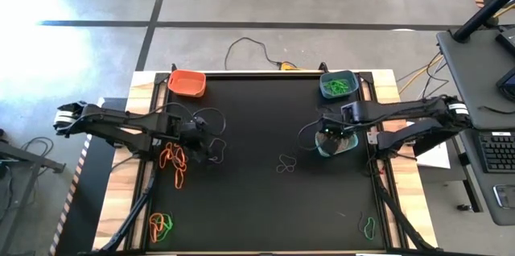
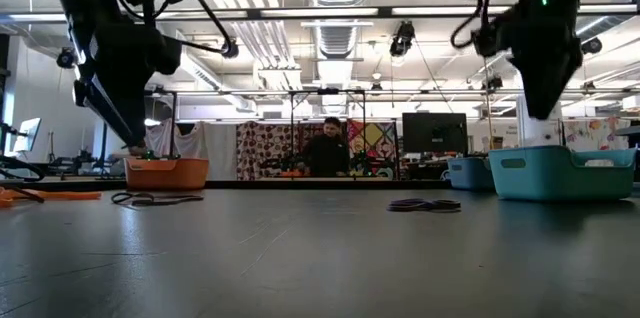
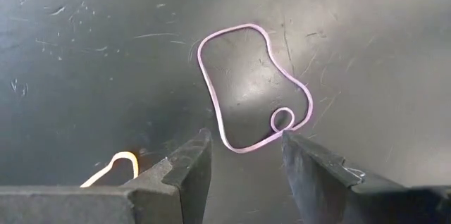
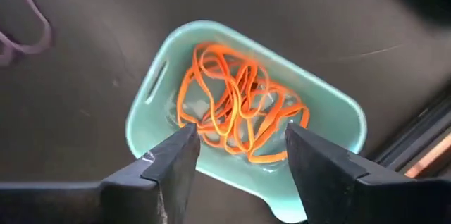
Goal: Sort rubber bands into baskets
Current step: Put the orange rubber band into the green bin
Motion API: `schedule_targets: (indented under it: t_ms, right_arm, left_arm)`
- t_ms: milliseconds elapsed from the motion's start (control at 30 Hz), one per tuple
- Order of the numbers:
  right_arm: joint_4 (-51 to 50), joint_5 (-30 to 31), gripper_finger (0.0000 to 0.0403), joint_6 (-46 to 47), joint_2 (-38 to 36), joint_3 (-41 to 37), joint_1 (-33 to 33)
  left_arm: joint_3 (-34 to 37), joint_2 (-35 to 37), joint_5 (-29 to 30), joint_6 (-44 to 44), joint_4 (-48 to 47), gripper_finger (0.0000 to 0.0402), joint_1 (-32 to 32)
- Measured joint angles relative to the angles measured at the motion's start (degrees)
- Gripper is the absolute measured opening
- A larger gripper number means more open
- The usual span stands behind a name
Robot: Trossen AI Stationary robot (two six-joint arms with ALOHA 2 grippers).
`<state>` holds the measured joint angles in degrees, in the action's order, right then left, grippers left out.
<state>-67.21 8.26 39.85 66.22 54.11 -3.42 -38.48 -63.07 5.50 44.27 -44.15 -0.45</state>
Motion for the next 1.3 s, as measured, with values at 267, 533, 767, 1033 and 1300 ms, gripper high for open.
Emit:
schedule_targets:
  t_ms: [267,533,767,1033,1300]
  right_arm:
    - [0.50,3.26,0.0211,1.32,0.30,10.22,0.02]
    - [8.58,10.14,0.0210,-6.11,2.14,16.45,0.00]
    - [11.96,11.29,0.0210,-7.16,2.34,16.30,0.02]
    - [11.89,10.83,0.0210,-3.57,2.57,16.10,0.17]
    - [12.07,9.78,0.0210,-4.21,2.55,15.82,0.15]
  left_arm:
    - [0.00,-0.54,-2.13,4.65,-1.38,0.0157,0.61]
    - [0.02,-9.14,-4.75,4.71,-6.95,0.0156,2.93]
    - [-0.13,-17.16,-2.89,1.34,-9.62,0.0143,4.89]
    - [-0.11,-19.06,-0.26,-3.24,-9.91,0.0113,10.80]
    - [0.64,-20.77,-3.32,-7.18,-7.00,0.0061,14.88]
